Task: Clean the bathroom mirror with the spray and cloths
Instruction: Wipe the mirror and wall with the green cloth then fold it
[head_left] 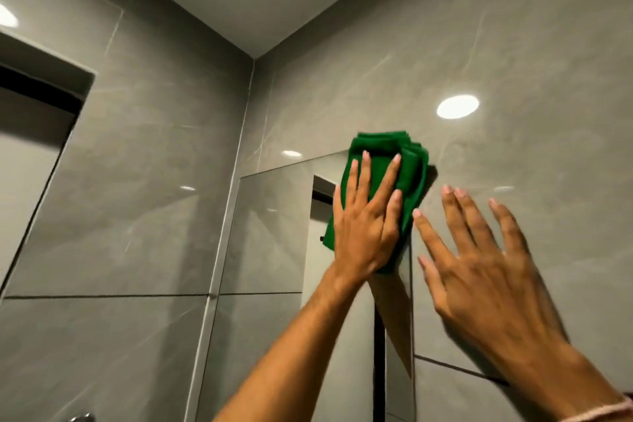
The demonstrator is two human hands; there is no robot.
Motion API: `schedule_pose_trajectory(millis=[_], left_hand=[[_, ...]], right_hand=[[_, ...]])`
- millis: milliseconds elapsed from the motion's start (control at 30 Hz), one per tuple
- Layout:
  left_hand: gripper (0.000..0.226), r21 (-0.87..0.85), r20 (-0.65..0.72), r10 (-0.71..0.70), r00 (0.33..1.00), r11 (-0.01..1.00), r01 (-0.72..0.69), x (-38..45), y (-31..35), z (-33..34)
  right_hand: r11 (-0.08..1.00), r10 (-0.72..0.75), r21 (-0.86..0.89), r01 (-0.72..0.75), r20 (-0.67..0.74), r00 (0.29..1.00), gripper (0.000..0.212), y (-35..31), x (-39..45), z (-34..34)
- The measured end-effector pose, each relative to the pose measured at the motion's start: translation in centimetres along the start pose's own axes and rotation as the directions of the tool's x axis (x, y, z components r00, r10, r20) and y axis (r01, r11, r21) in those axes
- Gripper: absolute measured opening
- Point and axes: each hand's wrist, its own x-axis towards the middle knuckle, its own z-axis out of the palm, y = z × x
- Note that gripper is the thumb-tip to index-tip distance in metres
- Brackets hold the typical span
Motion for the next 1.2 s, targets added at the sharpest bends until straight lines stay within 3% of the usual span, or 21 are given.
schedule_pose_trajectory(millis=[100,200,267,367,467,567,633,700,767,800,833,900,967,1000,1067,1100,1200], left_hand=[[0.053,-0.046,-0.029,-0.198,0.98,0.979,0.197,5.1,-6.6,-0.8],[0.051,-0.011,-0.051,-0.425,0.904,0.905,0.425,5.8,-15.9,-1.8],[0.052,-0.013,-0.061,-0.573,0.817,0.819,0.573,2.5,-21.3,-2.4],[0.053,-0.064,-0.049,-0.788,0.614,0.616,0.785,-8.1,-26.0,-2.8],[0.054,-0.059,-0.06,-0.927,0.371,0.375,0.925,-20.6,-25.4,-3.0],[0.054,-0.062,-0.042,-0.994,0.105,0.107,0.992,-29.5,-20.4,-3.0],[0.054,-0.075,-0.033,-0.999,0.021,0.023,0.997,-31.8,-15.3,-2.4],[0.055,-0.12,-0.015,-1.0,0.01,0.012,0.993,-31.8,-9.0,-2.0],[0.054,-0.154,-0.002,-0.999,0.054,0.054,0.987,-28.6,-3.9,-1.4],[0.053,-0.158,0.003,-0.994,0.113,0.111,0.981,-26.0,-2.4,-1.0],[0.053,-0.164,0.009,-0.977,0.212,0.208,0.964,-22.2,-1.1,-0.6],[0.052,-0.156,0.011,-0.849,0.528,0.52,0.84,-13.5,1.6,0.3],[0.053,-0.111,0.0,-0.547,0.837,0.832,0.544,-6.1,4.0,0.7],[0.053,-0.096,0.019,-0.37,0.929,0.924,0.37,-3.5,4.4,0.5],[0.052,-0.059,0.046,-0.137,0.99,0.988,0.139,-0.3,2.6,-0.1],[0.052,-0.04,0.041,-0.119,0.992,0.992,0.121,0.3,0.7,-0.7],[0.054,-0.027,-0.002,-0.367,0.93,0.93,0.367,-4.4,-6.6,-1.6]], right_hand=[[1.0,-0.016,-0.015,0.015,-0.099,0.995,0.073,0.4,0.3,2.0],[0.998,-0.007,-0.064,-0.004,-0.171,0.985,0.076,0.6,0.6,3.9],[0.997,0.014,-0.075,-0.031,-0.224,0.974,0.077,0.7,0.9,4.9],[0.994,0.01,-0.104,-0.04,-0.277,0.961,0.078,0.8,1.7,6.4],[0.996,0.015,-0.078,-0.038,-0.279,0.96,0.076,0.9,1.8,6.8],[1.0,0.001,-0.005,-0.002,-0.256,0.967,0.074,0.3,1.2,5.9],[1.0,-0.007,0.019,0.011,-0.199,0.98,0.071,0.1,0.9,4.2],[0.999,-0.037,0.034,0.042,-0.123,0.992,0.07,0.0,0.3,1.9],[0.997,-0.048,0.052,0.049,-0.02,0.999,0.074,0.2,-0.5,-0.4],[0.997,-0.061,0.045,0.059,0.042,0.997,0.077,0.2,-1.0,-1.1],[0.997,-0.077,0.037,0.074,0.092,0.993,0.08,0.6,-1.4,-1.8],[0.992,-0.121,-0.015,0.125,0.144,0.982,0.084,2.1,-2.0,-2.8],[0.987,-0.15,-0.032,0.156,0.143,0.978,0.086,3.6,-2.1,-3.0],[0.986,-0.153,-0.039,0.16,0.137,0.979,0.086,4.0,-2.1,-2.9],[0.984,-0.152,-0.075,0.163,0.13,0.98,0.085,4.0,-2.0,-2.4],[0.981,-0.157,-0.094,0.168,0.117,0.981,0.085,4.0,-1.8,-2.2],[0.977,-0.175,-0.108,0.186,0.105,0.979,0.087,4.0,-1.5,-1.8]])
